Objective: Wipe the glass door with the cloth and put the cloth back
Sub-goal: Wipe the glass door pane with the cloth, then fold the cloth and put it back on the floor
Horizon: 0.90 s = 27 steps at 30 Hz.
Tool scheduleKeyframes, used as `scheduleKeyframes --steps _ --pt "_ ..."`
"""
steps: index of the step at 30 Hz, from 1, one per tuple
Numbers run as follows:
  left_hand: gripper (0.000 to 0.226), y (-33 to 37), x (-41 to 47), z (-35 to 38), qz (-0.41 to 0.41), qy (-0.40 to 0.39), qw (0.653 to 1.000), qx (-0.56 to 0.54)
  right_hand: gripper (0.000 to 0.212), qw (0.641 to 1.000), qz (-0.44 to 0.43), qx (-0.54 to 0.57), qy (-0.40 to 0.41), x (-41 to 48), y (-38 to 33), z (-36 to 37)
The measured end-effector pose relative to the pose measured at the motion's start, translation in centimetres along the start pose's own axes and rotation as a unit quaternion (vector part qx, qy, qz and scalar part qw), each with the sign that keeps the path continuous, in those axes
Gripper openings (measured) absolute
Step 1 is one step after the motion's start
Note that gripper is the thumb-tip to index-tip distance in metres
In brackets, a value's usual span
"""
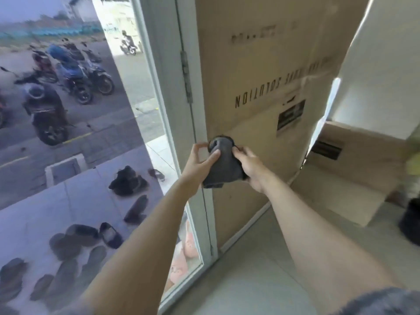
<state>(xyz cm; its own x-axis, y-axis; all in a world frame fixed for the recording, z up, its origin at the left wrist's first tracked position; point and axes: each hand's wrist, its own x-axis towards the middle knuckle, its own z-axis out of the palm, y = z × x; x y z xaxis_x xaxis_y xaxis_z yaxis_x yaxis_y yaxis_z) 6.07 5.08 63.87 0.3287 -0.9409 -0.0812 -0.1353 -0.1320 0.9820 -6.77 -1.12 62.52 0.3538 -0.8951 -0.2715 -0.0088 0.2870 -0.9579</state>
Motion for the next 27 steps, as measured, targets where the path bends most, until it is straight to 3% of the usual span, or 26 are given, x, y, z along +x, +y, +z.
scheduleKeyframes --steps 3,7,11,19,27 --pt "0.039 -8.1 4.8 5.3 -0.010 -0.055 0.997 0.050 0.060 0.999 0.035 -0.002 0.028 4.6 8.2 -4.7" --pt "0.035 -20.4 9.2 11.3 -0.037 -0.079 0.994 0.073 0.070 0.997 0.038 -0.044 0.058 9.8 20.5 -9.6" --pt "0.052 -34.9 11.6 16.1 -0.080 -0.028 0.996 0.041 0.044 0.995 0.021 -0.056 0.079 13.8 33.9 -13.2" --pt "0.044 -61.7 13.5 20.9 -0.184 0.043 0.979 -0.077 0.019 0.988 0.049 -0.101 0.106 21.5 59.1 -15.6" --pt "0.037 -78.3 14.0 20.3 -0.111 0.118 0.987 0.008 0.024 0.978 0.051 -0.153 0.131 26.5 74.1 -14.2"
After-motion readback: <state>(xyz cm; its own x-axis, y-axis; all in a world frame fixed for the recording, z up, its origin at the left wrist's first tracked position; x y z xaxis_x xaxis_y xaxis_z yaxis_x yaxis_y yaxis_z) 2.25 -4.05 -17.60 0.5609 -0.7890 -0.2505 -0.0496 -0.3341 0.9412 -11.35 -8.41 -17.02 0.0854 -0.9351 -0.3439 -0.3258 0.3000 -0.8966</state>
